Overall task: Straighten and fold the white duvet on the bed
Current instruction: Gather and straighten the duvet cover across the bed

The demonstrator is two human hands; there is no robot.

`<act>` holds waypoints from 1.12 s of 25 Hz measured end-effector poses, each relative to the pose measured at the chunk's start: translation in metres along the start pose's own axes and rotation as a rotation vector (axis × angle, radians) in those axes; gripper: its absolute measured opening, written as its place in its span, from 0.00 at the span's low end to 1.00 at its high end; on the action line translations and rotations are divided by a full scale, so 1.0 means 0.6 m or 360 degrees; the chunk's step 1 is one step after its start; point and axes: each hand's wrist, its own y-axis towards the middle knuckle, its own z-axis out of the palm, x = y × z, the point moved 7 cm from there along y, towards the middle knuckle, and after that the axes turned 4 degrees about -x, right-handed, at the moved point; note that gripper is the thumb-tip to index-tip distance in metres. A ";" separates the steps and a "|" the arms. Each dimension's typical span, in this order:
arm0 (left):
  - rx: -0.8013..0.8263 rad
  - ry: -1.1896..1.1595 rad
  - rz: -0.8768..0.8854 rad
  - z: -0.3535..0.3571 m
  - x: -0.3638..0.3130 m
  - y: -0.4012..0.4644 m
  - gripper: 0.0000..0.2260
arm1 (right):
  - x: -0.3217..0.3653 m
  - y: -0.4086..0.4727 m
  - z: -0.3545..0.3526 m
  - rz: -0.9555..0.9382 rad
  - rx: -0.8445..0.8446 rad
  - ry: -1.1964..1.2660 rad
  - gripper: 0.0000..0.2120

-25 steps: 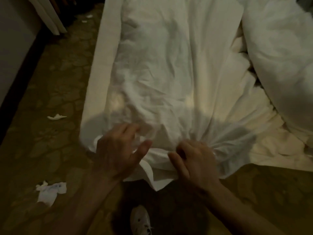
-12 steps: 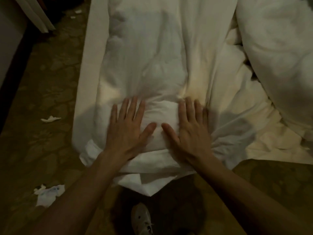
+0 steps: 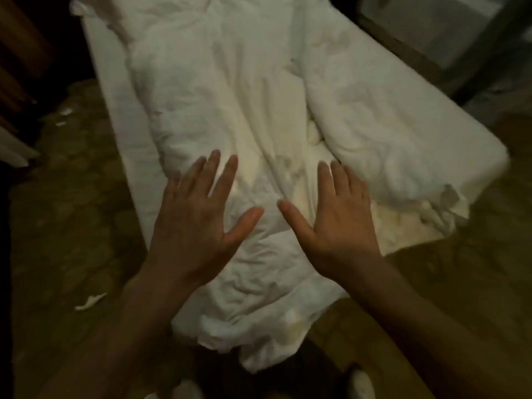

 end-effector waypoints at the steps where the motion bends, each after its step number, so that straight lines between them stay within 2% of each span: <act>1: 0.0041 0.0004 0.0099 -0.033 0.001 0.005 0.38 | 0.021 -0.006 -0.033 0.0057 -0.0047 0.0006 0.46; 6: 0.0173 0.0083 0.0637 -0.139 -0.029 0.059 0.37 | 0.067 -0.051 -0.139 0.0454 -0.0388 0.0143 0.43; 11: 0.0229 -0.0014 0.0973 -0.076 -0.096 0.179 0.37 | -0.047 -0.088 -0.126 0.0930 -0.0771 0.0185 0.43; 16: 0.0294 -0.0088 0.1053 0.055 -0.135 0.317 0.37 | -0.101 -0.025 -0.040 0.1112 -0.0863 0.0230 0.40; 21: 0.0434 -0.0089 0.1061 0.178 -0.104 0.408 0.38 | -0.158 0.041 0.067 0.1360 -0.0762 0.0428 0.42; 25: 0.0503 -0.0122 0.1212 0.291 -0.130 0.412 0.37 | -0.191 0.088 0.124 0.1348 -0.0844 0.0090 0.38; 28: 0.0534 -0.0314 0.1100 0.380 -0.135 0.437 0.37 | -0.235 0.098 0.165 0.1611 -0.0966 0.0029 0.41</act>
